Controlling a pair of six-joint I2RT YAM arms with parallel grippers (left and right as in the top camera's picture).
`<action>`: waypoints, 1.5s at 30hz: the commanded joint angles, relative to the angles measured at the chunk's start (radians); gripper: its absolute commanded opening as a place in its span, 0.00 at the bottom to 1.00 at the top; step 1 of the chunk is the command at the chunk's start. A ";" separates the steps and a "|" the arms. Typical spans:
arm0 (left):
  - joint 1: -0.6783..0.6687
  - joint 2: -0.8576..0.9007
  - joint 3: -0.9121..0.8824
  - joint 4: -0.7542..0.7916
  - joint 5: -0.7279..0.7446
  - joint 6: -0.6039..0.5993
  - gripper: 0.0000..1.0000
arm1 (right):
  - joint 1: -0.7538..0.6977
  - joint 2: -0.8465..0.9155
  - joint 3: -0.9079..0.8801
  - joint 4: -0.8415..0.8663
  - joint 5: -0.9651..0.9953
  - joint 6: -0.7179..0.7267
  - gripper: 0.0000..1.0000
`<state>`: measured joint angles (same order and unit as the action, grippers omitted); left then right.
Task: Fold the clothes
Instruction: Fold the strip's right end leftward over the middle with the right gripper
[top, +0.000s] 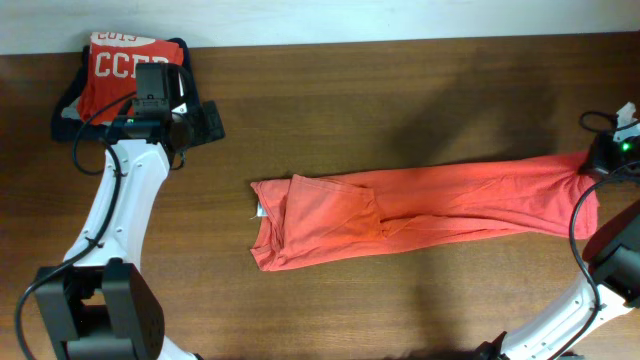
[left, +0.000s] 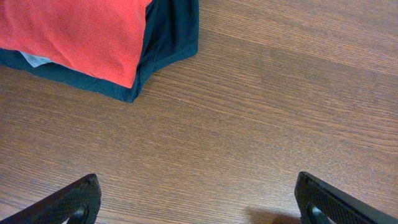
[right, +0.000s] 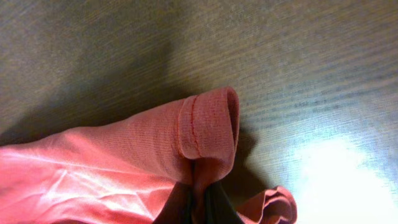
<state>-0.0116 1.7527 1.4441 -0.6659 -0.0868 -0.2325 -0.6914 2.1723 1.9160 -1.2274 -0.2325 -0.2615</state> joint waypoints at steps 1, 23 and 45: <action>0.002 0.005 0.010 -0.001 -0.008 -0.010 0.99 | 0.019 -0.005 0.088 -0.039 0.020 0.063 0.04; 0.002 0.005 0.010 -0.001 -0.008 -0.010 0.99 | 0.570 -0.005 0.306 -0.448 0.116 0.307 0.04; 0.002 0.005 0.010 -0.001 -0.008 -0.010 0.99 | 1.017 -0.004 -0.010 -0.253 0.240 0.465 0.04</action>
<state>-0.0116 1.7527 1.4441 -0.6662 -0.0872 -0.2325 0.2939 2.1731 1.9697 -1.5028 -0.0170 0.1848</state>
